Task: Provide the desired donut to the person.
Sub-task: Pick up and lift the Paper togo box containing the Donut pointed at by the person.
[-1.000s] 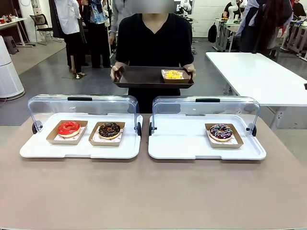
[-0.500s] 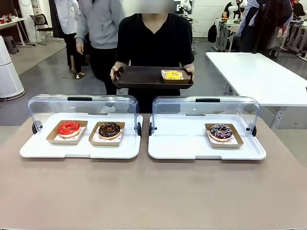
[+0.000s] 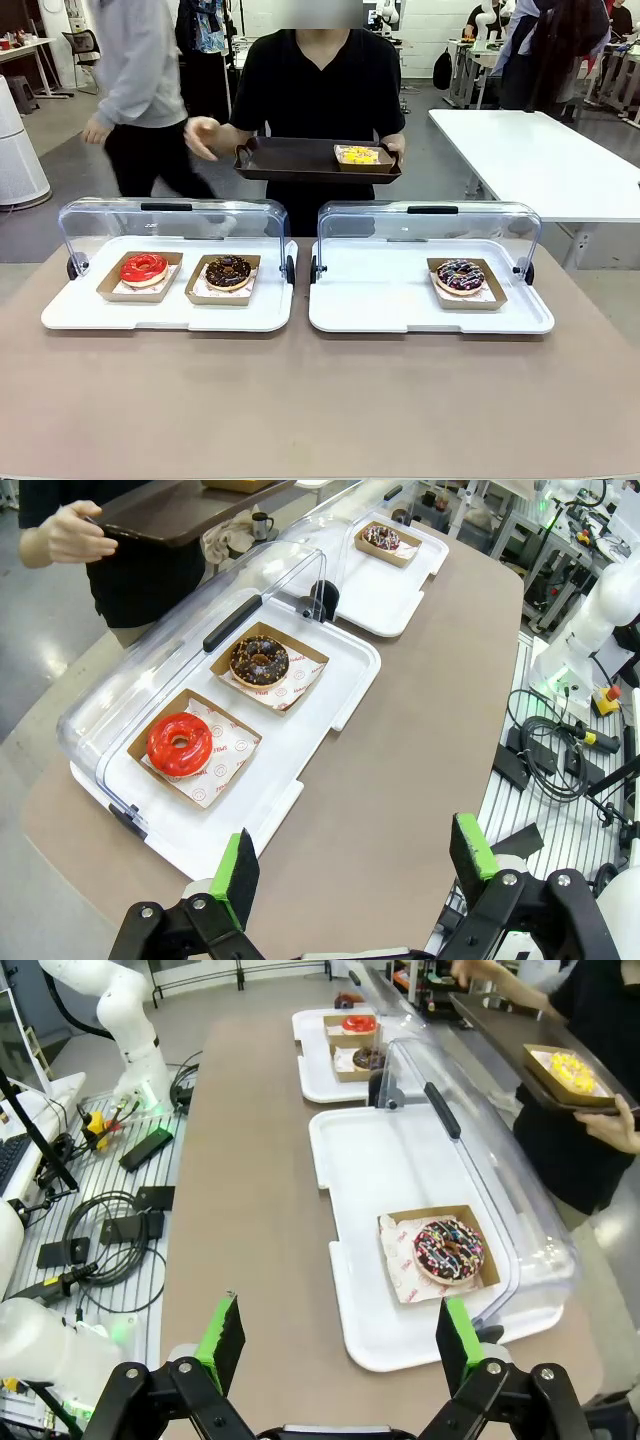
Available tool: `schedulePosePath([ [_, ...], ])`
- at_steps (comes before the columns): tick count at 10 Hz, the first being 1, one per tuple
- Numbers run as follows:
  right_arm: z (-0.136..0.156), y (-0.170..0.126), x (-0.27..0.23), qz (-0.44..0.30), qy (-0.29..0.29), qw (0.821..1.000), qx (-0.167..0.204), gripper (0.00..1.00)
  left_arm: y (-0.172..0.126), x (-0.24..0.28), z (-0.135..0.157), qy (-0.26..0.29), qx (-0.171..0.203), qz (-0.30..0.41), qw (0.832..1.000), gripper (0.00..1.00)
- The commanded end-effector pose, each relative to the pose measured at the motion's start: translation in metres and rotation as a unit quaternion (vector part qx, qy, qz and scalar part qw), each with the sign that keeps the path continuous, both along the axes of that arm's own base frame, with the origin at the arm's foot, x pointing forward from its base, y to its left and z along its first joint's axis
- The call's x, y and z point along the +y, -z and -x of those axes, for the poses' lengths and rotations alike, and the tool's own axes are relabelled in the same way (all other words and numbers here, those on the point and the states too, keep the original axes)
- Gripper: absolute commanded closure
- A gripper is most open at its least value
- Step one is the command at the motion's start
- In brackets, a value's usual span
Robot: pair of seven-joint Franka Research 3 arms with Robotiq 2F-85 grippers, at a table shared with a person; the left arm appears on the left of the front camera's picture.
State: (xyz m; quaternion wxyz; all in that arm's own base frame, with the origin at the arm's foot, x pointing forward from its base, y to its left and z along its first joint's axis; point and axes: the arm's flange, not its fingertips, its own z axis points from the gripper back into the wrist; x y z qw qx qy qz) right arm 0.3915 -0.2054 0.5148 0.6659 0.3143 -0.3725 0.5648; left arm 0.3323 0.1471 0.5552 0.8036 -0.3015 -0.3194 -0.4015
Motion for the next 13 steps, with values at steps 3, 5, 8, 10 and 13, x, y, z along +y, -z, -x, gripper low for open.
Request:
schedulePosePath([
  [3,-0.0011,0.0018,-0.0002,-0.002,-0.001,1.0,-0.002,0.0,-0.0005,0.0009,-0.0001,0.006,-0.011,0.008,1.0,0.0],
  [5,-0.0011,0.0018,-0.0002,-0.002,-0.001,1.0,-0.002,0.0,-0.0005,0.0009,-0.0001,0.006,-0.011,0.008,1.0,0.0],
  [8,-0.0011,0.0018,-0.0002,-0.002,-0.001,1.0,-0.002,0.0,-0.0005,0.0009,-0.0001,0.006,-0.011,0.008,1.0,0.0],
  [10,-0.0011,0.0018,-0.0002,-0.002,-0.001,1.0,-0.002,0.0,-0.0005,0.0009,-0.0001,0.006,-0.011,0.008,1.0,0.0],
  [13,-0.0011,0.0018,-0.0002,-0.002,-0.001,1.0,-0.002,0.0,-0.0005,0.0009,-0.0001,0.006,-0.011,0.008,1.0,0.0],
])
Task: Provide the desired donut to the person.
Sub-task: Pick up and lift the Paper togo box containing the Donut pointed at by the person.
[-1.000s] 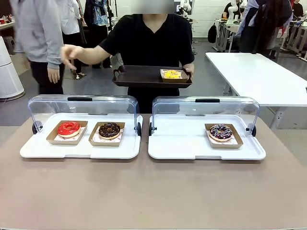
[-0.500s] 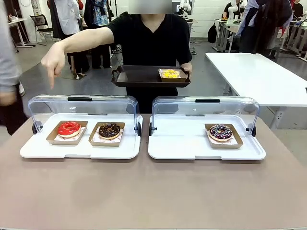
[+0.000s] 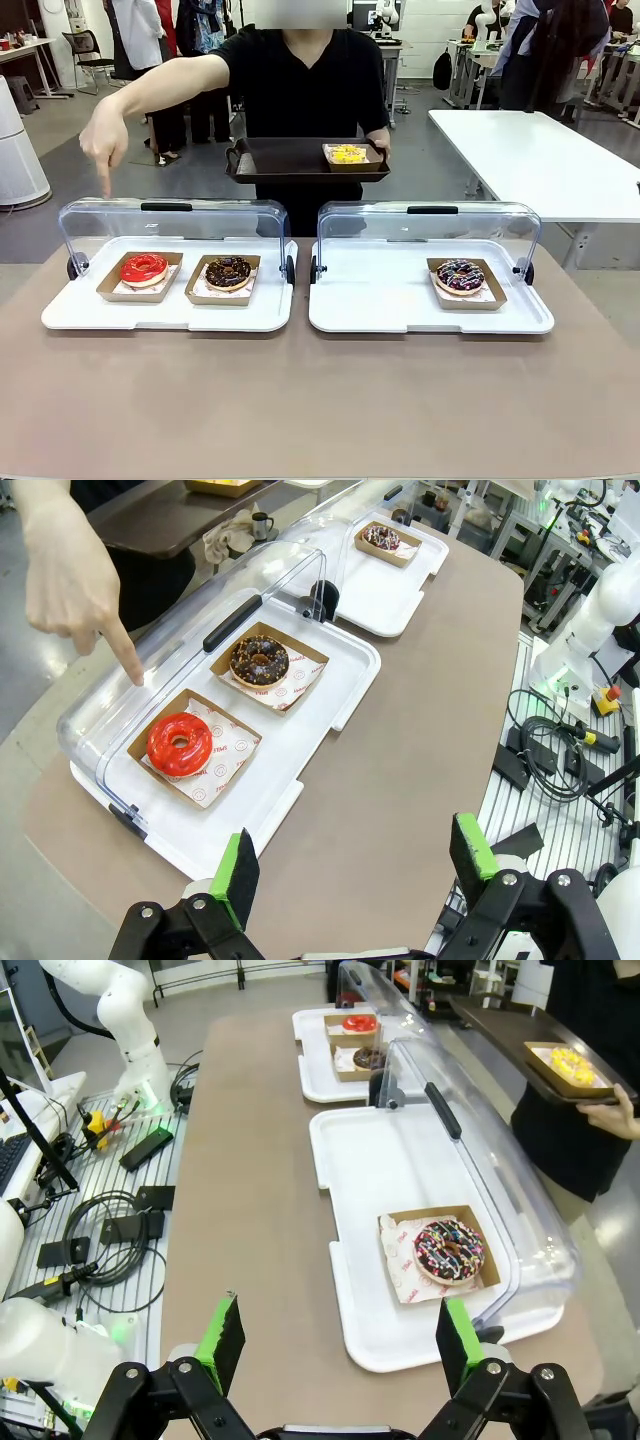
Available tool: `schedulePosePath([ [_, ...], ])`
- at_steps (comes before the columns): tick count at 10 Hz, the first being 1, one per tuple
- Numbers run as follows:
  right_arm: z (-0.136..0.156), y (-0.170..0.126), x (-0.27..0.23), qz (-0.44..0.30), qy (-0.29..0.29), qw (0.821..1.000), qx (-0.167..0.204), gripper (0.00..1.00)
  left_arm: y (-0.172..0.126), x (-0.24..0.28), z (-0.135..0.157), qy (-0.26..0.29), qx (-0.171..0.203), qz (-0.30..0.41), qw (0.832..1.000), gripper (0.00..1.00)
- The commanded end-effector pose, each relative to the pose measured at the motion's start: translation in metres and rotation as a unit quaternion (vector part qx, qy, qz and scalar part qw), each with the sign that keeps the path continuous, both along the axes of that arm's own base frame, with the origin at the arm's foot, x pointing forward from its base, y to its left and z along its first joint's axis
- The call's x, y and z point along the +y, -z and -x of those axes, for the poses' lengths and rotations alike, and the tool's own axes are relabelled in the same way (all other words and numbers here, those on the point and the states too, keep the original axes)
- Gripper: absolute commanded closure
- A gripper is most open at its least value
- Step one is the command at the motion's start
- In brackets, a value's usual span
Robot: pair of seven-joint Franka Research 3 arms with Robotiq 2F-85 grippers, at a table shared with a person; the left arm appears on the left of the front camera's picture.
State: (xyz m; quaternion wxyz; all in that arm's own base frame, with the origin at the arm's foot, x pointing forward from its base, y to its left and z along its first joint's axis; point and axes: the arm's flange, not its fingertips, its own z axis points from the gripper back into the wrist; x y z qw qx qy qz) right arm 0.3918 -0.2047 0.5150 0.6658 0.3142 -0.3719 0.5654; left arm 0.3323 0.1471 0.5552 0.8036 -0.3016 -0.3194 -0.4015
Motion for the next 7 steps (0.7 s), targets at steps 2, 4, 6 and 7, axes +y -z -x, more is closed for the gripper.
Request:
schedulePosePath([
  [2,-0.001,0.002,-0.001,-0.003,-0.001,1.0,-0.002,0.0,-0.012,-0.012,-0.002,0.018,-0.03,-0.049,0.998,0.0],
  [4,-0.001,0.002,-0.001,-0.003,-0.001,1.0,-0.002,0.0,-0.032,-0.033,-0.007,0.045,-0.05,-0.147,0.987,0.0],
  [6,-0.001,0.002,-0.001,-0.003,-0.001,1.0,-0.002,0.0,-0.034,-0.058,-0.003,0.084,-0.047,-0.258,0.961,0.0],
  [7,-0.001,0.002,-0.001,-0.003,-0.001,1.0,-0.002,0.0,-0.028,-0.074,-0.007,0.099,-0.042,-0.305,0.946,0.0],
])
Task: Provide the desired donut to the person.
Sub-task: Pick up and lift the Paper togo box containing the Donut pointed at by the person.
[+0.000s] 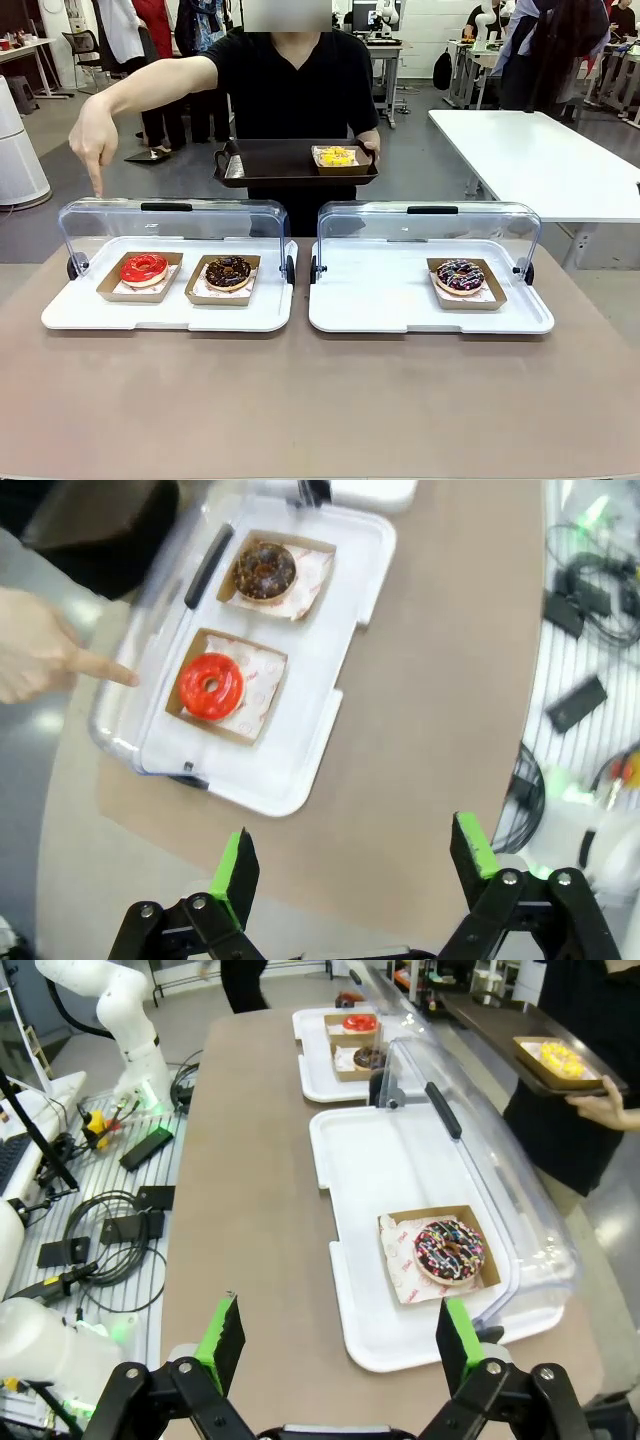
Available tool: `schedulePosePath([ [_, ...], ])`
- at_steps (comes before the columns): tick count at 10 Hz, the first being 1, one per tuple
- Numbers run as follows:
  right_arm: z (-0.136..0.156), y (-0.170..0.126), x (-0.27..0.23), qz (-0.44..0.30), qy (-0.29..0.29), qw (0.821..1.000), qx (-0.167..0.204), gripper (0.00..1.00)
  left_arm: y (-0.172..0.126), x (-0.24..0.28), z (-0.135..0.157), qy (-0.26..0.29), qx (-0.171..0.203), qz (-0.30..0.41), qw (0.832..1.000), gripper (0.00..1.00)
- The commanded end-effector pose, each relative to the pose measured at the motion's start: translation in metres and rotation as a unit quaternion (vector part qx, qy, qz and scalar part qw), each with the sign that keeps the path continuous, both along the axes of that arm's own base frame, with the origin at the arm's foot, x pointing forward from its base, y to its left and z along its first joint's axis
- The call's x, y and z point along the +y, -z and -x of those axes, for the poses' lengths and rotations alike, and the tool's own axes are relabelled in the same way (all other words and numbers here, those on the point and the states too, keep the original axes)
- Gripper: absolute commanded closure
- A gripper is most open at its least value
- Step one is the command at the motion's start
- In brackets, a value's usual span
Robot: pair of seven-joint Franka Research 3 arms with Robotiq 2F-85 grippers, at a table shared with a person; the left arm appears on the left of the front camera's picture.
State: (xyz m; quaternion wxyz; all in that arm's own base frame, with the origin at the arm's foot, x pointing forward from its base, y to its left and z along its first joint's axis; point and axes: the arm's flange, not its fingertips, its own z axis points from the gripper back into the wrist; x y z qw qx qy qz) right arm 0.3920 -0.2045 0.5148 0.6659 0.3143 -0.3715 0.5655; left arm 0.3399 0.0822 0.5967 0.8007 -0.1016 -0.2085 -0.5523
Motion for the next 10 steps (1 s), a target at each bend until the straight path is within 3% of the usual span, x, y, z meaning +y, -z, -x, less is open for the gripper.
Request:
schedulePosePath([
  [1,-0.001,0.002,-0.001,-0.003,-0.001,1.0,-0.002,0.0,0.026,-0.026,-0.003,0.026,-0.006,-0.118,0.993,0.0],
  [3,-0.001,0.002,-0.001,-0.003,-0.001,1.0,-0.002,0.0,0.059,-0.06,-0.01,0.056,-0.006,-0.18,0.982,0.0],
  [6,-0.001,0.002,-0.001,-0.003,-0.001,1.0,-0.002,0.0,0.113,-0.105,-0.025,0.144,-0.013,-0.181,0.973,0.0],
  [8,-0.001,0.002,-0.001,-0.003,-0.001,1.0,-0.002,0.0,0.143,-0.124,-0.026,0.159,-0.023,-0.176,0.971,0.0],
  [10,-0.001,0.002,-0.001,-0.003,-0.001,1.0,-0.002,0.0,0.153,-0.128,-0.03,0.162,-0.026,-0.186,0.969,0.0],
])
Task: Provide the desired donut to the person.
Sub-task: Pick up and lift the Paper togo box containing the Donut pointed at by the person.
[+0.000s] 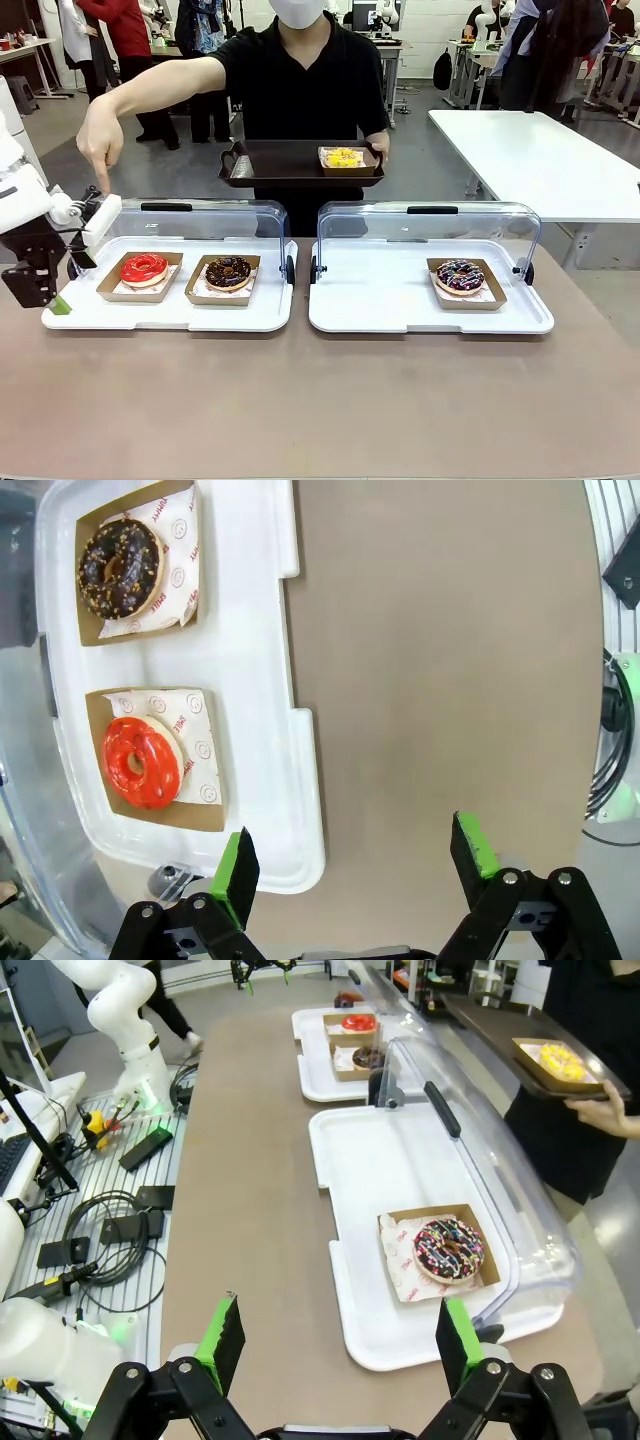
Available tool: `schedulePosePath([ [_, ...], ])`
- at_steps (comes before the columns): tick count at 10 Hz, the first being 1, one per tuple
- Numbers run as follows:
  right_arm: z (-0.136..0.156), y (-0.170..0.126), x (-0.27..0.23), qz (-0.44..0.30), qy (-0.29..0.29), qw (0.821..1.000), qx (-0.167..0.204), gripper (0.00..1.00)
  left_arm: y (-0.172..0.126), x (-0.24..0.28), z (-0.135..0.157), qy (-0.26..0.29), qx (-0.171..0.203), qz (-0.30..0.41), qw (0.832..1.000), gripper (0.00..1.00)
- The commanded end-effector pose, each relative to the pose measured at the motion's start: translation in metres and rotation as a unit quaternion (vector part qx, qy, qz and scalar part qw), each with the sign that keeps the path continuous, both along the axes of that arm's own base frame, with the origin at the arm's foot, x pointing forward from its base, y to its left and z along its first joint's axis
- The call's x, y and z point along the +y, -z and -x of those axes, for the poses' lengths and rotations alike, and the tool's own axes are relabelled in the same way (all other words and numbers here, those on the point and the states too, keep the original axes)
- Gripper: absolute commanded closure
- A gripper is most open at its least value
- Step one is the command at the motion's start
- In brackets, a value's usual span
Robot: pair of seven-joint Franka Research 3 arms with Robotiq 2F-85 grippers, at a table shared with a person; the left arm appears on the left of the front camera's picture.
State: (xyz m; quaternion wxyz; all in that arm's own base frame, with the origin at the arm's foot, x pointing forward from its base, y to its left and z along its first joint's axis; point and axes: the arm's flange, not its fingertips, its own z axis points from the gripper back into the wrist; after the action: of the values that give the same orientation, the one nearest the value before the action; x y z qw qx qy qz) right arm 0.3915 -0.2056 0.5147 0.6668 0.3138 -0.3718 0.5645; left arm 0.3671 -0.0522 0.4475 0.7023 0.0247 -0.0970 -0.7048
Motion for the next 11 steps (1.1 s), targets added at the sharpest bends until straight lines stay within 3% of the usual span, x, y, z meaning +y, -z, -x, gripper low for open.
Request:
schedulePosePath([
  [1,-0.001,0.002,0.0,-0.003,-0.002,1.0,-0.003,0.0,-0.006,0.011,-0.005,-0.008,-0.009,0.018,1.0,0.0],
  [7,-0.001,0.002,0.0,-0.003,-0.002,1.0,-0.003,0.0,-0.001,0.001,-0.002,-0.001,0.0,0.004,1.0,0.0],
  [9,-0.001,0.002,0.0,-0.003,-0.002,1.0,-0.003,0.0,0.014,0.015,-0.048,-0.006,0.006,0.002,1.0,0.0],
  [11,-0.001,0.002,0.0,-0.003,-0.002,1.0,-0.003,0.0,0.038,0.028,-0.073,0.023,0.013,0.007,1.0,0.0],
])
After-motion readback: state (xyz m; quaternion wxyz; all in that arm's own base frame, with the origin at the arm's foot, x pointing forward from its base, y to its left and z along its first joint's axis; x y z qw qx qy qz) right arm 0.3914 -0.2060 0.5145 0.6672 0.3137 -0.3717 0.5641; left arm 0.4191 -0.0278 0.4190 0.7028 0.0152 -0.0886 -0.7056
